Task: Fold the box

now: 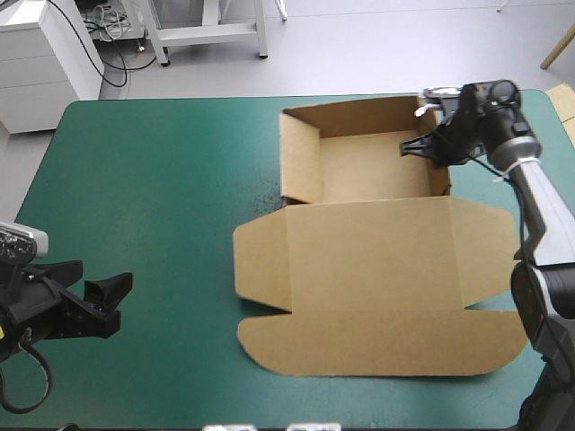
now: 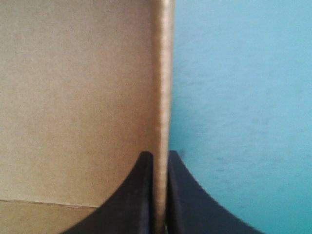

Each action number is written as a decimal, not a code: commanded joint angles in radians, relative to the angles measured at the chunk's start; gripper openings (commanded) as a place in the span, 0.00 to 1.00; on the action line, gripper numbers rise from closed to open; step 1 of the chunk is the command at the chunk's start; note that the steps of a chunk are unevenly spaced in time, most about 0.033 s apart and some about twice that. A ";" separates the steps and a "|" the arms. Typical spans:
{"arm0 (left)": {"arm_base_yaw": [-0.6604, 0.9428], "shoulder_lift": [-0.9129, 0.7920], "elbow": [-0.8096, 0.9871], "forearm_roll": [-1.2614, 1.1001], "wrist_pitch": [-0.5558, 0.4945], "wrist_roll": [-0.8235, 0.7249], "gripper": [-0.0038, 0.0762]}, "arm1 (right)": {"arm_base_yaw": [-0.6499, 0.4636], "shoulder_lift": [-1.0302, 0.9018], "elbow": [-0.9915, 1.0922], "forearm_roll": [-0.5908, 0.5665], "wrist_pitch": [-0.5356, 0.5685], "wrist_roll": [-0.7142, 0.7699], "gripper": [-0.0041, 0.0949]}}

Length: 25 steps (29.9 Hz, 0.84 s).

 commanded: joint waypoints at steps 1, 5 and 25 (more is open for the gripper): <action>0.001 0.004 -0.021 -0.008 0.021 -0.010 0.69 | -0.149 -0.055 -0.048 -0.013 -0.013 -0.023 0.02; 0.001 0.004 -0.021 -0.008 0.021 -0.003 0.69 | -0.306 -0.036 -0.046 -0.024 -0.013 -0.023 0.02; 0.001 0.004 -0.021 -0.010 0.017 -0.003 0.69 | -0.678 0.021 -0.036 -0.041 -0.011 -0.112 0.32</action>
